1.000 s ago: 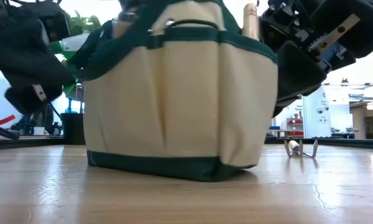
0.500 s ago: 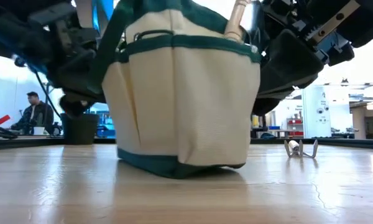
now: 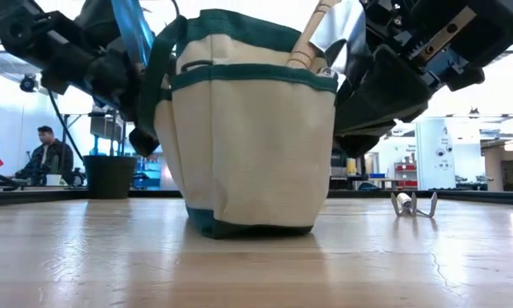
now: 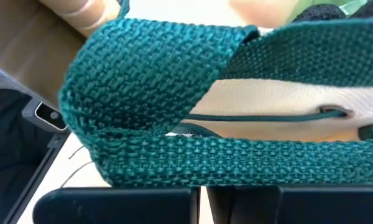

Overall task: Pick & Place Garden tools in Gardening bag
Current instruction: Adjust the gardening bag, then put the hand rake into the gardening bag

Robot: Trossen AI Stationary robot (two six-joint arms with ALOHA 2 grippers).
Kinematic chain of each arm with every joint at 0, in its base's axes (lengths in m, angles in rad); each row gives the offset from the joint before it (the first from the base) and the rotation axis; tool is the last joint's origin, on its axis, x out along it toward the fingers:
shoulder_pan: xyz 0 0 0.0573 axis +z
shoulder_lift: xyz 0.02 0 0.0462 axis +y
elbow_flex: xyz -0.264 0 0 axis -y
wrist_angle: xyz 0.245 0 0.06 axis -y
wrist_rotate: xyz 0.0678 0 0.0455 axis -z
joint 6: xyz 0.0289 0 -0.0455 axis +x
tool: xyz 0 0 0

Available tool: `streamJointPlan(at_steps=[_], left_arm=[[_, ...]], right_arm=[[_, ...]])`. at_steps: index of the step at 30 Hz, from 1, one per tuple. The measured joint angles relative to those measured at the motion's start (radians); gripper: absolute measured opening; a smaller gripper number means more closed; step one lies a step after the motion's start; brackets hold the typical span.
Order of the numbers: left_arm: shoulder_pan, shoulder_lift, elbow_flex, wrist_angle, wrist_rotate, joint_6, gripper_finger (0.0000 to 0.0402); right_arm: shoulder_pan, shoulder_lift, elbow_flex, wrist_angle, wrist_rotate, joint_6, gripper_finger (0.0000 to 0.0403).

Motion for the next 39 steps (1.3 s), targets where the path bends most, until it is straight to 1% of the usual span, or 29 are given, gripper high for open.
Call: streamJointPlan(at_steps=[6,9,15,19,22,26,29,32,36,39], left_arm=[[0.052,0.011,0.000,0.059,0.074,0.034,0.0002],[0.069,0.017,0.000,0.078,0.089,0.058,0.0002],[0.086,-0.052,0.000,-0.026,0.092,0.068,0.0003],[0.086,-0.148,0.000,-0.101,0.112,0.069,0.0003],[0.086,-0.247,0.000,-0.158,0.127,0.085,0.0003],[0.086,-0.404,0.000,-0.231,0.138,0.118,0.0004],[0.086,-0.521,-0.001,-0.248,0.138,0.161,0.0004],[0.085,-0.613,-0.003,-0.240,0.129,0.217,0.0005],[0.084,-0.696,-0.007,-0.235,0.074,0.271,0.0005],[0.084,-0.726,-0.008,-0.227,0.050,0.300,0.0005]], right_arm=[[-0.006,0.000,0.001,0.026,0.029,-0.001,0.0008],[-0.012,0.000,0.009,0.011,0.029,0.000,0.0008],[-0.013,-0.042,0.007,-0.128,0.026,0.020,0.0008],[-0.013,-0.082,-0.001,-0.147,0.020,0.012,0.0008],[-0.013,-0.119,-0.004,-0.203,0.018,-0.008,0.0008],[-0.016,-0.193,-0.005,-0.348,0.023,-0.019,0.0008],[-0.016,-0.265,-0.008,-0.484,0.025,-0.043,0.0008],[-0.019,-0.343,-0.010,-0.639,0.064,-0.063,0.0008],[-0.056,-0.429,-0.008,-0.853,0.156,-0.002,0.0008],[-0.102,-0.474,-0.008,-0.924,0.176,0.060,0.0008]])
